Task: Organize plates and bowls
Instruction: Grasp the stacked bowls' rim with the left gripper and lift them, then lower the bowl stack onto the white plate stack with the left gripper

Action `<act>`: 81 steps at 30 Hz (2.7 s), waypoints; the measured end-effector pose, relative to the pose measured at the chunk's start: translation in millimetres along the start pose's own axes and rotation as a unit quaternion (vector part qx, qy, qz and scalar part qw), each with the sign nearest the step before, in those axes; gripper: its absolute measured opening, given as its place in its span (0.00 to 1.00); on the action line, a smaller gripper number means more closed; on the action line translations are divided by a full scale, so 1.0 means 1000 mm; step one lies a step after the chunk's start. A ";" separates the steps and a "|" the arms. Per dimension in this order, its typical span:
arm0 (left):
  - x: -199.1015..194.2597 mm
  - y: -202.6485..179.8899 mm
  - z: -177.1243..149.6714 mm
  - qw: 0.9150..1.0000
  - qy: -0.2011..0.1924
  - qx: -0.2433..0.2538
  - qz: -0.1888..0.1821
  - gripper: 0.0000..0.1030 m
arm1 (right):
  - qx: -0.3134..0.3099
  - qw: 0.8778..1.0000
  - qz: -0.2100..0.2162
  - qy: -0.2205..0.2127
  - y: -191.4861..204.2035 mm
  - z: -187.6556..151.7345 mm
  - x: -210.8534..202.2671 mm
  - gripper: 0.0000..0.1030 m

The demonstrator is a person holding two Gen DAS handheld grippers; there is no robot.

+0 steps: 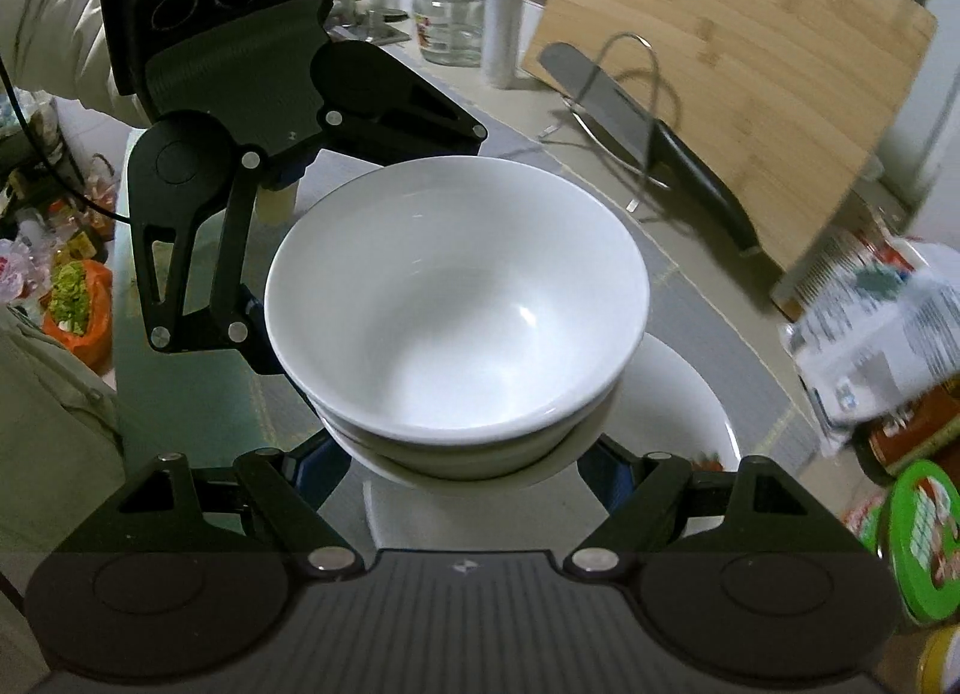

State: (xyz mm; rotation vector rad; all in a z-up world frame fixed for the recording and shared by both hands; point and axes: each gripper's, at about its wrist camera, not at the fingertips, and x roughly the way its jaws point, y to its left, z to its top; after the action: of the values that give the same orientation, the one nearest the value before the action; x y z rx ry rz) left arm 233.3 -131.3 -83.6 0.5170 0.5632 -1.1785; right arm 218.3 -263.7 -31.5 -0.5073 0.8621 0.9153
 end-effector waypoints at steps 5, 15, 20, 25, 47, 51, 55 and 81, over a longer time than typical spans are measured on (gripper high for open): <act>0.014 0.010 0.009 1.000 0.002 0.007 -0.009 0.88 | 0.010 1.000 -0.007 0.004 -0.017 -0.009 0.000 0.83; 0.037 0.019 0.016 1.000 0.007 0.011 -0.020 0.87 | 0.021 1.000 -0.013 0.013 -0.035 -0.025 0.001 0.83; 0.042 0.020 0.016 1.000 0.010 0.010 -0.023 0.87 | 0.025 0.999 -0.013 0.015 -0.038 -0.028 0.003 0.83; 0.044 0.022 0.016 1.000 0.012 0.011 -0.024 0.88 | 0.027 0.999 -0.014 0.016 -0.039 -0.029 0.005 0.83; 0.047 0.025 0.014 1.000 0.016 0.004 -0.024 0.88 | 0.028 0.999 -0.017 0.017 -0.040 -0.030 0.007 0.83; 0.046 0.024 0.012 1.000 0.009 0.002 -0.023 0.91 | 0.024 0.999 -0.026 0.017 -0.038 -0.029 0.007 0.91; 0.040 0.022 0.009 1.000 0.002 0.002 -0.006 0.98 | 0.034 0.999 -0.025 0.006 -0.040 -0.029 0.003 1.00; -0.035 -0.025 -0.024 0.967 -0.103 -0.169 0.162 0.99 | -0.014 0.996 -0.087 0.014 0.013 -0.025 -0.023 1.00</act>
State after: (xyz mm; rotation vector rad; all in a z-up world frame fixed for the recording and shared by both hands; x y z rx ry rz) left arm 196.7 -99.0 -80.9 0.1805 0.4671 -0.7910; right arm 189.4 -285.6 -27.3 -0.6118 0.8183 0.7637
